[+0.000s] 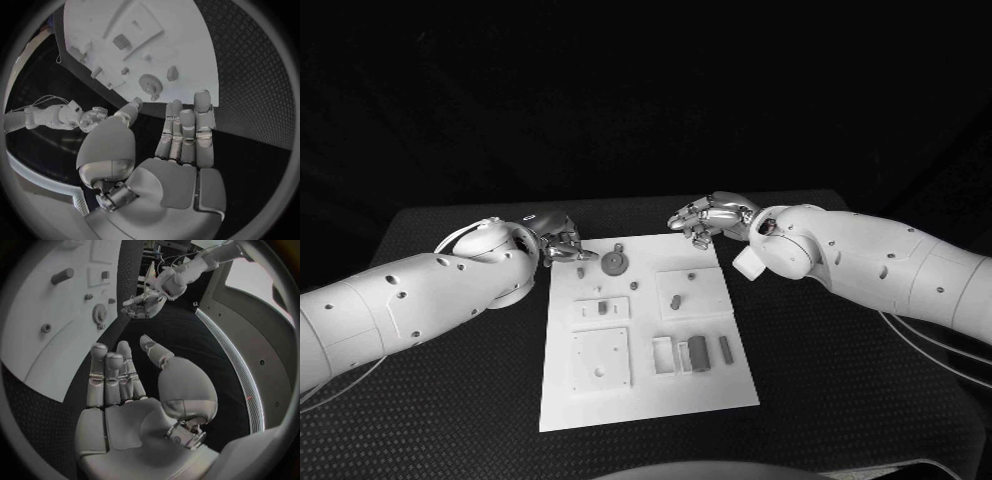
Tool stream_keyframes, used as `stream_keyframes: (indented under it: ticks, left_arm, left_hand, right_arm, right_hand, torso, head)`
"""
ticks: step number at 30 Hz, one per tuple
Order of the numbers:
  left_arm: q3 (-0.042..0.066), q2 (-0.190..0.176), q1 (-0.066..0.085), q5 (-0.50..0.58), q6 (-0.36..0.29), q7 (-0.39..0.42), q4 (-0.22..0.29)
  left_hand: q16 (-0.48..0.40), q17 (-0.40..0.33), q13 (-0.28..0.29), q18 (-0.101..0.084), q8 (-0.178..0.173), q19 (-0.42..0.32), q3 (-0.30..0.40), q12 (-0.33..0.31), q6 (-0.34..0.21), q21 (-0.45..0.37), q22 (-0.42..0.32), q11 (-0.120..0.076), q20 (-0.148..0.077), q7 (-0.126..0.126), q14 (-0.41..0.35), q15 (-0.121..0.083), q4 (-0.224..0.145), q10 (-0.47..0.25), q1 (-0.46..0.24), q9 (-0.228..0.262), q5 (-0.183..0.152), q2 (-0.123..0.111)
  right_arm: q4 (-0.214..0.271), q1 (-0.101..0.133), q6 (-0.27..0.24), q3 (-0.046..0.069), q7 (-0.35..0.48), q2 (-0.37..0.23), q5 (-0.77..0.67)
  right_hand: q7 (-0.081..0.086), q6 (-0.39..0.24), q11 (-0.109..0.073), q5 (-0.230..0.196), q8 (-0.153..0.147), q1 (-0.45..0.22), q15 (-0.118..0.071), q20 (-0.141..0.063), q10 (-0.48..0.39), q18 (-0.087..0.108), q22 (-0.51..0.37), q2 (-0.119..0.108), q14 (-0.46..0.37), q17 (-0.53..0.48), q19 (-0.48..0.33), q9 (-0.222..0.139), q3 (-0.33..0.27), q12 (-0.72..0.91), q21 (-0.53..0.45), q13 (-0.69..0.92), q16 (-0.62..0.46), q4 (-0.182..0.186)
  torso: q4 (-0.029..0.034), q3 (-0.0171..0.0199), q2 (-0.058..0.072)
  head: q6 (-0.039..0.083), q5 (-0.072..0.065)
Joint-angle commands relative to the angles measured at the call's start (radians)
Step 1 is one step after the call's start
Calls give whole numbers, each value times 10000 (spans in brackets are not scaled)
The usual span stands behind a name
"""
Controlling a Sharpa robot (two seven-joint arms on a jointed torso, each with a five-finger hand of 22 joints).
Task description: Assemble the parts on the task board
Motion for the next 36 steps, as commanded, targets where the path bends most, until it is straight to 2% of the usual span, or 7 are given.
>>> stream_keyframes:
  ticks: [1,7,10,13,16,20,36]
  left_arm:
    - [9,108,21,-543,836,-1069,-117]
    - [9,327,22,-870,1306,-1431,-346]
    - [9,398,20,-969,1381,-1465,-382]
    - [10,514,20,-1032,1533,-1503,-466]
    - [10,585,20,-1035,1593,-1511,-549]
    - [9,735,18,-1036,1489,-1420,-760]
    - [9,989,13,-882,1882,-1416,-1093]
  left_hand:
    - [185,119,64,916,63,213,-454,102,168,173,156,-144,-139,-124,167,-155,239,220,-238,55,-53,101]
    - [485,341,200,987,173,489,-1352,262,604,474,490,-387,-370,-355,469,-397,1175,662,-213,172,-49,375]
    - [582,434,251,1005,207,610,-1838,284,796,619,640,-487,-465,-450,612,-500,1649,854,204,221,-64,547]
    - [690,593,335,1003,229,802,-2818,277,1085,865,710,-619,-596,-569,817,-624,2559,1138,1184,289,-66,968]
    - [688,691,387,971,172,885,-3533,221,1245,992,703,-676,-661,-636,941,-693,2556,1291,1672,294,19,1381]
    - [569,815,462,902,9,902,-4084,86,1375,1048,683,-686,-722,-647,1025,-708,2590,1386,2305,269,840,1780]
    - [408,996,615,818,-188,921,-4525,-55,1479,1027,669,-679,-751,-636,1106,-696,2581,1433,2859,292,1751,1898]
  right_arm:
    - [2,-5,49,2,65,15,-2]
    - [-39,-5,59,2,71,56,-2]
    - [-65,-5,76,2,75,93,-1]
    - [-95,-6,91,2,80,134,2]
    - [-74,-6,77,2,75,118,4]
    - [-83,-6,81,2,74,131,4]
    - [-110,-7,94,2,81,178,9]
  right_hand:
    - [72,16,29,37,-47,-116,-2,-68,-41,200,159,25,-60,-11,19,-17,11,62,-50,-13,-43,52]
    - [73,16,30,37,-46,-126,-1,-67,-41,201,159,27,-59,-11,20,-17,8,63,-51,-15,-43,61]
    - [73,16,30,37,-46,-129,-1,-67,-41,201,159,27,-59,-11,20,-17,8,63,-51,-15,-43,63]
    - [73,16,30,37,-46,-134,-1,-66,-41,201,159,28,-59,-11,20,-18,6,64,-51,-16,-43,68]
    - [73,16,30,37,-46,-136,-1,-66,-41,200,159,29,-59,-11,20,-18,5,65,-51,-16,-43,71]
    - [73,15,30,37,-46,-140,-1,-66,-41,200,159,28,-59,-12,20,-18,4,65,-51,-17,-43,74]
    - [73,14,30,38,-46,-147,-1,-66,-42,200,159,28,-59,-12,20,-19,4,69,-53,-22,-43,82]
  torso:
    - [8,4,-8]
    - [6,2,-11]
    - [10,-3,-8]
    - [11,-11,-5]
    - [14,-12,-2]
    - [11,-17,3]
    - [13,1,-4]
  head:
    - [-4,-1]
    - [-8,2]
    - [-6,1]
    - [-10,2]
    - [-15,7]
    - [-12,-2]
    - [-83,-33]
